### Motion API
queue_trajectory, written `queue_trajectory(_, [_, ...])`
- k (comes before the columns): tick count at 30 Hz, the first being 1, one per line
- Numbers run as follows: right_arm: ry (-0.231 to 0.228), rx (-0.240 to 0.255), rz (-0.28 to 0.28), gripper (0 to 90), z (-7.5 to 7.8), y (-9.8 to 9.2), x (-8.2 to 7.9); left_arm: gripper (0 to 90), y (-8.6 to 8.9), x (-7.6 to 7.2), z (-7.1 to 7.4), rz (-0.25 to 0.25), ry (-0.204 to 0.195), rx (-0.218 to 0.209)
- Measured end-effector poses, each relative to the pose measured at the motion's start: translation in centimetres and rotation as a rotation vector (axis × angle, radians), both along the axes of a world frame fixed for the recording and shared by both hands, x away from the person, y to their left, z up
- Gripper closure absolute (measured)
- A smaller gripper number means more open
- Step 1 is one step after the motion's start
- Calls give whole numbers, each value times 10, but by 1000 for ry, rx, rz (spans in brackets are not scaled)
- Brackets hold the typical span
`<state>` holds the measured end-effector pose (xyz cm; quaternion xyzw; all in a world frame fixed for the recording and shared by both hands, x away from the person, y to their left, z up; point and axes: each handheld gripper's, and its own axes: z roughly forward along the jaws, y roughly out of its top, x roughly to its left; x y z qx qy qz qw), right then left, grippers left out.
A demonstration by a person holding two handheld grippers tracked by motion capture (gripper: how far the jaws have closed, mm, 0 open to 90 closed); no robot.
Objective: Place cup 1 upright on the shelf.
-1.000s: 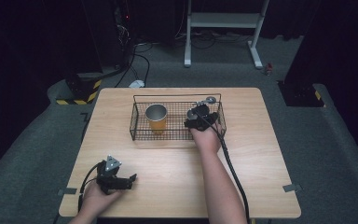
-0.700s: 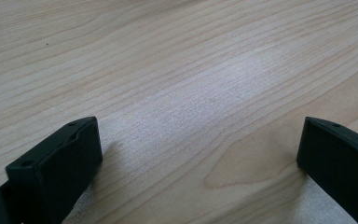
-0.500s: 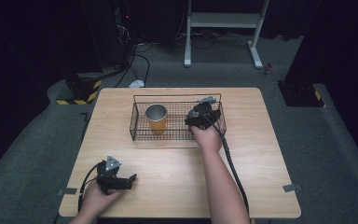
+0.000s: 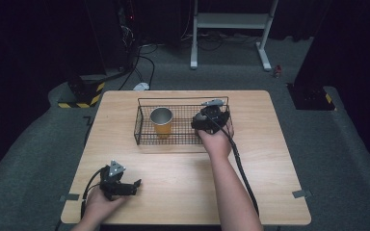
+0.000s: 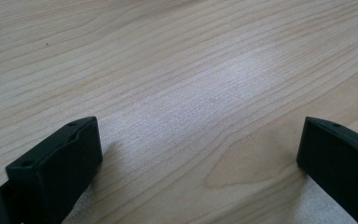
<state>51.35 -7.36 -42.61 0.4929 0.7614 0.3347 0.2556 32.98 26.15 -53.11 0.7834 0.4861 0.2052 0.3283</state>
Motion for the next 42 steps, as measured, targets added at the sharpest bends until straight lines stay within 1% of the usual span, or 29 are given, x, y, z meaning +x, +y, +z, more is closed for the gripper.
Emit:
queue_trajectory(2, [-10, 1, 11, 100, 2, 0, -4, 3, 0, 0, 0, 0, -1, 0])
queue_trajectory(3, [-17, 5, 20, 100, 5, 2, -8, 3, 0, 0, 0, 0, 0, 1])
queue_trajectory(6, [-20, 16, 24, 101, 8, 3, -12, 3, 0, 0, 0, 1, 1, -1])
queue_trajectory(7, [-42, 21, 38, 113, 10, 3, -17, 3, 0, 0, 0, -2, 3, 3])
queue_trajectory(8, [-42, 21, 38, 113, 10, 3, -17, 3, 0, 0, 0, -1, 2, 2])
queue_trajectory(9, [-61, 42, 44, 117, 12, 2, -23, 3, 0, 0, 0, -2, 2, 2])
queue_trajectory(10, [-61, 42, 44, 117, 12, 2, -23, 3, 0, 0, 0, -2, 2, 2])
queue_trajectory(11, [-66, 42, 49, 117, 12, 0, -28, 3, 0, 0, 0, -2, 2, 2])
queue_trajectory(12, [-66, 42, 49, 117, 12, 0, -28, 3, 0, 0, 0, -2, 2, 2])
queue_trajectory(15, [-66, 48, 46, 117, 8, -8, -37, 3, 0, 0, 0, -2, 3, 2])
queue_trajectory(16, [-66, 48, 46, 117, 8, -8, -37, 3, 0, 0, 0, -2, 3, 2])
queue_trajectory(19, [-75, 52, 41, 119, 2, -19, -49, 3, 0, 0, 0, -2, 3, 3])
queue_trajectory(20, [-75, 52, 41, 119, 2, -19, -49, 3, 0, 0, 0, -2, 3, 3])
queue_trajectory(21, [-72, 62, 39, 123, 0, -24, -54, 3, 0, 0, 0, -2, 3, 3])
queue_trajectory(22, [-72, 62, 39, 123, 0, -24, -54, 3, 0, 0, 0, -2, 3, 3])
queue_trajectory(23, [-72, 66, 39, 124, -4, -30, -62, 3, 0, 0, 0, -2, 3, 3])
queue_trajectory(28, [-76, 75, 40, 125, -10, -44, -78, 3, 0, 0, 0, -2, 3, 2])
queue_trajectory(29, [-76, 75, 40, 125, -10, -44, -78, 3, 0, 0, 0, -2, 3, 2])
queue_trajectory(30, [-78, 76, 42, 125, -13, -50, -85, 3, 0, 0, 0, -2, 2, 3])
queue_trajectory(33, [-79, 82, 39, 127, -17, -60, -95, 3, 0, 0, 0, -2, 3, 2])
queue_trajectory(34, [-79, 82, 39, 127, -17, -60, -95, 3, 0, 0, 0, -2, 3, 2])
queue_trajectory(35, [-82, 72, 37, 127, -21, -67, -102, 3, 0, 0, 0, -2, 3, 2])
queue_trajectory(36, [-82, 72, 37, 127, -21, -67, -102, 3, 0, 0, 0, -2, 3, 2])
queue_trajectory(37, [-82, 65, 34, 127, -26, -74, -109, 3, 0, 0, 0, -2, 3, 3])
queue_trajectory(39, [-78, 56, 31, 128, -31, -81, -116, 3, 0, 0, 0, -2, 3, 2])
queue_trajectory(42, [-81, 52, 28, 128, -35, -88, -122, 3, 0, 0, 0, -2, 3, 2])
